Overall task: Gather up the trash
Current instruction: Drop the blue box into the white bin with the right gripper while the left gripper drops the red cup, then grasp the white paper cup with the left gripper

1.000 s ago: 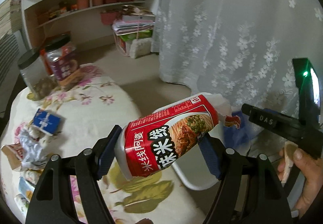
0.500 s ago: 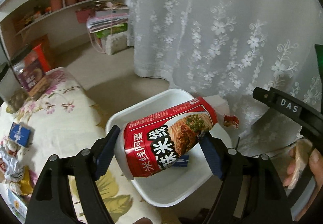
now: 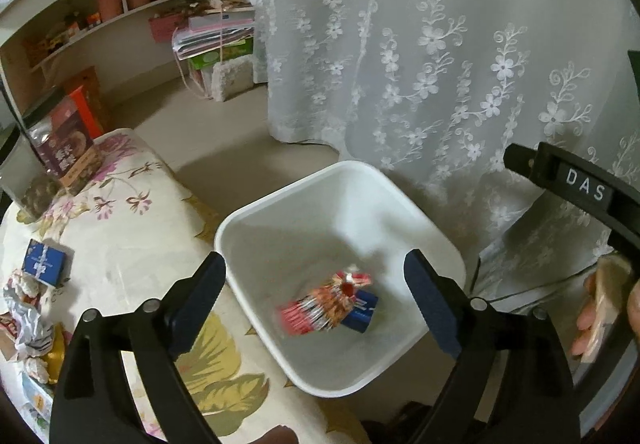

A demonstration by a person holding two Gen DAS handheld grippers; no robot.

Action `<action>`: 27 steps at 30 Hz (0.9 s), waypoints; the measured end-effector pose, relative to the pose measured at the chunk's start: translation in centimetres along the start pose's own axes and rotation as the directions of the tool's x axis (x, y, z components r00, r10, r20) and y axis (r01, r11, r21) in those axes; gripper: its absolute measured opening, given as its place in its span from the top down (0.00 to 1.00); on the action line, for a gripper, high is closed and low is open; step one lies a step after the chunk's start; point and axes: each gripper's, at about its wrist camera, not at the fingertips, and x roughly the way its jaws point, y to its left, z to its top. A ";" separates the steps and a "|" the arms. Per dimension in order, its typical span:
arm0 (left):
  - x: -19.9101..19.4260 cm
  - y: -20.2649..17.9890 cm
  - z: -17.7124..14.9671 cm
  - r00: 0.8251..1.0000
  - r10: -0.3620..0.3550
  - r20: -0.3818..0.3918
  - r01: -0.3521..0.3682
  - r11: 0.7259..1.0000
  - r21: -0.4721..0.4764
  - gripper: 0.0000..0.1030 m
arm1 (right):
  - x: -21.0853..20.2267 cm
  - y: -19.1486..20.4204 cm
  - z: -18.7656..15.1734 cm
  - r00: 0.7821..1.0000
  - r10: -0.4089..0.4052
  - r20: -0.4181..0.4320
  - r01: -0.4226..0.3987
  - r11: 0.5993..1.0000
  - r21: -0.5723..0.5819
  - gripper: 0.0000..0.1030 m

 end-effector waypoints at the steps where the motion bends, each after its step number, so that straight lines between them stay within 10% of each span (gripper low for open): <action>1: -0.2 0.3 -0.1 1.000 0.003 0.001 -0.003 1.000 -0.004 0.14 | -0.2 0.3 0.0 1.000 -0.004 0.007 0.004 1.000 -0.011 0.08; 27: -9.1 15.4 -11.9 0.949 0.309 -0.064 -0.315 0.938 -0.143 0.14 | -4.5 16.3 -10.0 0.987 0.154 -0.044 -0.159 0.905 -0.394 0.07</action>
